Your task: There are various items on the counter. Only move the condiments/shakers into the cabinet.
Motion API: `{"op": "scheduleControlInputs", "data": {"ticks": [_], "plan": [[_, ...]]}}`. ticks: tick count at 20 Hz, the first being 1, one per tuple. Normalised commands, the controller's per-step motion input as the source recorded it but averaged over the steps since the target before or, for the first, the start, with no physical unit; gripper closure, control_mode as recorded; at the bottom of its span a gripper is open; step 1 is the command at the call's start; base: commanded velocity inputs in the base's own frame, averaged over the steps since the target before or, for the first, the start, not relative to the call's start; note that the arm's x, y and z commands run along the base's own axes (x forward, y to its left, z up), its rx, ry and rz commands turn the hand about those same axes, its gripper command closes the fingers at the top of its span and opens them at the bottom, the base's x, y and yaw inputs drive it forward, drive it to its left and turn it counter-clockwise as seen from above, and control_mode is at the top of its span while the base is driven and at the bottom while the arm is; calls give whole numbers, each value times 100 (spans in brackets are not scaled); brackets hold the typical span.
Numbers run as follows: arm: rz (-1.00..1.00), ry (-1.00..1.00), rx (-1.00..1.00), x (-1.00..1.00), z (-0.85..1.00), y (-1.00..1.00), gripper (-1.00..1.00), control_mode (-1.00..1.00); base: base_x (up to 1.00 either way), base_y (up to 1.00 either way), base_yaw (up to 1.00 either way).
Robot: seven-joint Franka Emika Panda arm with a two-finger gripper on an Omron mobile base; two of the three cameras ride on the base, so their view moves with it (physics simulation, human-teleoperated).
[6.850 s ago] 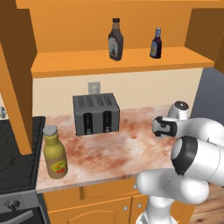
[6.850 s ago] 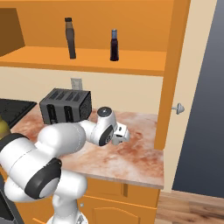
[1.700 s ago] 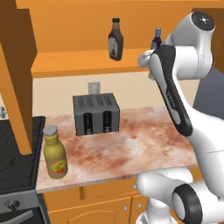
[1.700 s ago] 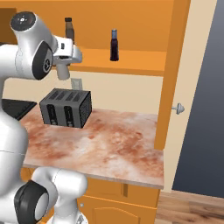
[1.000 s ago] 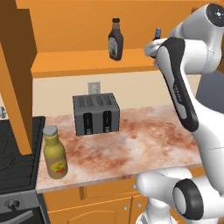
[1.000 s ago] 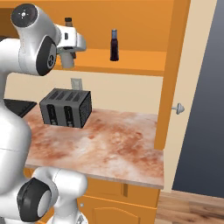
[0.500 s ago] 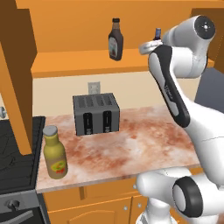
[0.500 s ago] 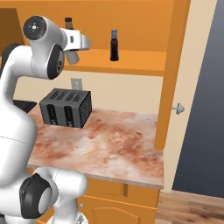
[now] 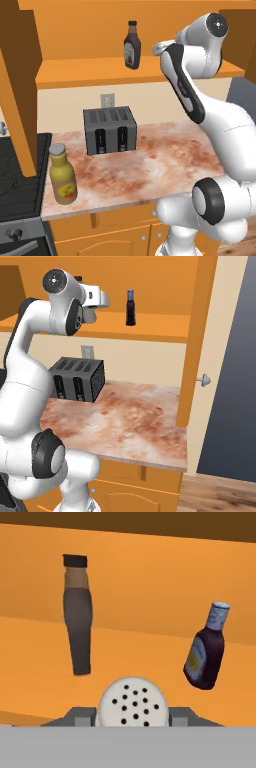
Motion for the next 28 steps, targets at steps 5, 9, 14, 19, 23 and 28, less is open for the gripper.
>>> {"op": "scheduleControlInputs", "data": {"ticks": [5,9,14,19,23,28], "plan": [[0,3,0,63,0,0,100,-100,0,0,0],[0,1,0,54,-4,0,100,-100,0,0,0],[0,1,0,53,-11,0,100,-100,0,0,0],[0,2,3,27,-38,0,100,-100,0,0,0],[0,1,4,23,-34,0,100,-100,0,0,0],[0,0,1,25,-24,0,100,-100,0,0,0]]}}
